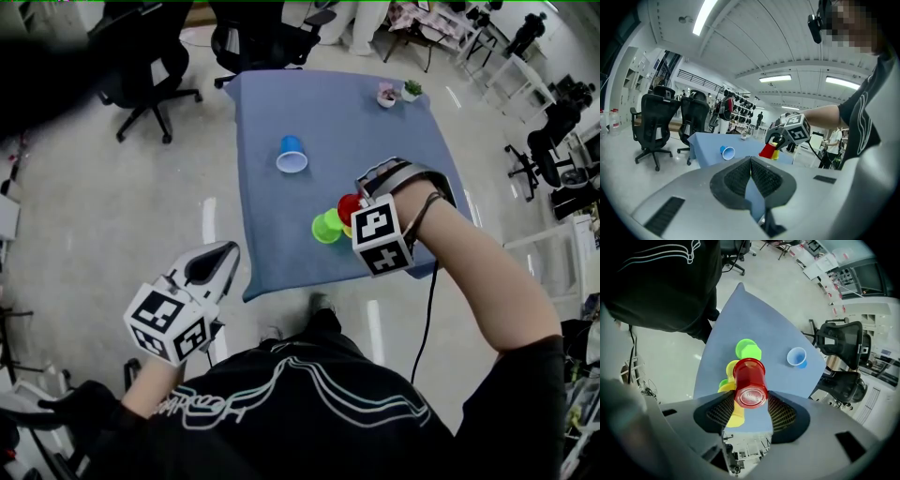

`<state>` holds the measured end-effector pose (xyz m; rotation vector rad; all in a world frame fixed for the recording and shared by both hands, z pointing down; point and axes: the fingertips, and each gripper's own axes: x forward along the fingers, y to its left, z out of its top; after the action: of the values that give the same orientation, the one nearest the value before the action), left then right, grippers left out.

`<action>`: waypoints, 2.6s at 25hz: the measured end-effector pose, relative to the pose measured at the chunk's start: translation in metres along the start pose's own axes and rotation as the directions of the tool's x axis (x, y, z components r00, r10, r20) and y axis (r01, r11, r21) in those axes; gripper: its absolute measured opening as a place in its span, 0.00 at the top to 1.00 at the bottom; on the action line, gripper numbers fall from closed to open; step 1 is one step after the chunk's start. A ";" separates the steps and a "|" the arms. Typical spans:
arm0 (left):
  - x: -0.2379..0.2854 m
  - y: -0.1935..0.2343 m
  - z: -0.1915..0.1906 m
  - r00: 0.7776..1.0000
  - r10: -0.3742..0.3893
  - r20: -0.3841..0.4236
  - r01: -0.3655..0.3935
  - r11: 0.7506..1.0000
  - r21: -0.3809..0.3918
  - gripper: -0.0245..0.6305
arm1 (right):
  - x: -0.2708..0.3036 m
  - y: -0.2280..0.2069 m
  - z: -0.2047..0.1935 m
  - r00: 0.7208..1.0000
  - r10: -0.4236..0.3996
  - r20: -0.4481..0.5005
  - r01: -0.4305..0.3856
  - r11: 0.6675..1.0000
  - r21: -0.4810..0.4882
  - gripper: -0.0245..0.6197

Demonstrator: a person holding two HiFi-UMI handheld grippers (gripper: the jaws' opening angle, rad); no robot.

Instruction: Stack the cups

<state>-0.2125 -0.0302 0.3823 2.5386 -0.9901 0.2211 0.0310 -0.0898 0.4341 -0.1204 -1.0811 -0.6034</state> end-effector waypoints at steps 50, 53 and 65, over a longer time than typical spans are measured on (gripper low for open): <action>0.056 0.132 0.080 0.981 -0.175 -0.089 0.177 0.984 0.025 0.93 | -0.099 -0.209 0.034 0.507 -0.822 0.261 -0.601 -0.119 0.790 0.53; 0.058 0.173 0.086 0.977 -0.188 -0.104 0.189 0.982 0.008 0.93 | -0.054 -0.242 0.035 0.606 -0.753 0.257 -0.592 -0.211 0.778 0.53; 0.075 0.252 0.083 0.955 -0.258 -0.145 0.259 0.966 -0.016 0.93 | 0.099 -0.273 0.036 0.827 -0.408 0.386 -0.540 -0.389 0.746 0.54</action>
<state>-0.3276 -0.2792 0.4073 2.5793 -0.5951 0.3263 -0.1066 -0.3438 0.4828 1.4082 -1.8579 0.9517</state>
